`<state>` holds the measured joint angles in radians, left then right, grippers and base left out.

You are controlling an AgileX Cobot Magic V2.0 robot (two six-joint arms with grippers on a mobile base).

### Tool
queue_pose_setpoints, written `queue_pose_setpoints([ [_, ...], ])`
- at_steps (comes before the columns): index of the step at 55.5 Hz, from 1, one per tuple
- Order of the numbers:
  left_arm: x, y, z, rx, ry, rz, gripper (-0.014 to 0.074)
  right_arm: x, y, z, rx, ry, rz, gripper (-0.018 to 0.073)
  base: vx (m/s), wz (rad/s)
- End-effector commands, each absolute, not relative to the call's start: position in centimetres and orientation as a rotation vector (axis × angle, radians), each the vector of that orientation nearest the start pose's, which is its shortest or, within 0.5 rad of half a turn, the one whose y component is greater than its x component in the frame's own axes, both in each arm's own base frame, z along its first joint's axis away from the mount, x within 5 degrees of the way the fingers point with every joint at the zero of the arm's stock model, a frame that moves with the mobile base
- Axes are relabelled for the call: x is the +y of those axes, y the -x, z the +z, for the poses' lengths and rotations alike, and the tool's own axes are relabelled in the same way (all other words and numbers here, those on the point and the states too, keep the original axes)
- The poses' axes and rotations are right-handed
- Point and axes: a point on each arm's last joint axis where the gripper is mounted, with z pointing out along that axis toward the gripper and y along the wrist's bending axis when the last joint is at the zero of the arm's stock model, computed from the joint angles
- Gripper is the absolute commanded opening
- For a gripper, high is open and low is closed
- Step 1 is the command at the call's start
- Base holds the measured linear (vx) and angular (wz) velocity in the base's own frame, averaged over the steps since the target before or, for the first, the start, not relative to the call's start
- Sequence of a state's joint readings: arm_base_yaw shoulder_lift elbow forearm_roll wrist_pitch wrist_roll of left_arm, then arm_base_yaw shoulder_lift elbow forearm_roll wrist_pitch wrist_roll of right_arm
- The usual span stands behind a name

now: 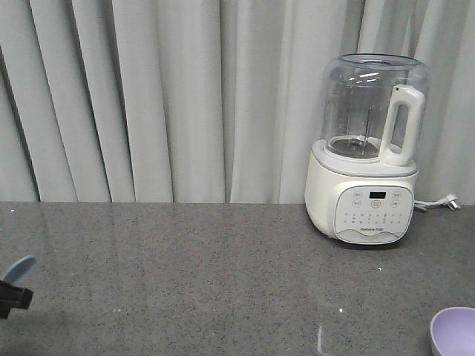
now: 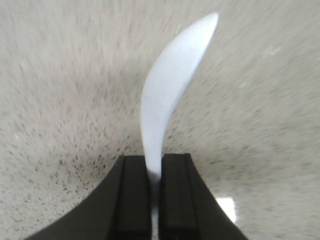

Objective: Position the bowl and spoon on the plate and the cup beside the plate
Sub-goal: 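Grasp the white spoon with the left gripper and lift it, then grasp the lavender bowl with the right gripper and lift it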

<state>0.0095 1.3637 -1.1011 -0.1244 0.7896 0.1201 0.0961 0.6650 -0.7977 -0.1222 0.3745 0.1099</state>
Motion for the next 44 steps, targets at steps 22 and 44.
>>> queue_pose_setpoints([
  [22, -1.2, -22.3, 39.0, 2.206, -0.060, -0.168, 0.0000, -4.2, -23.3, 35.0, 2.293, -0.422, -0.125, 0.0473, 0.00, 0.00],
  [44, -2.0, -22.0, 39.3, 2.180, -0.115, -0.259, 0.0000, -8.5, -27.8, 28.4, 2.495, -0.548, -0.074, 0.0469, 0.00, 0.00],
])
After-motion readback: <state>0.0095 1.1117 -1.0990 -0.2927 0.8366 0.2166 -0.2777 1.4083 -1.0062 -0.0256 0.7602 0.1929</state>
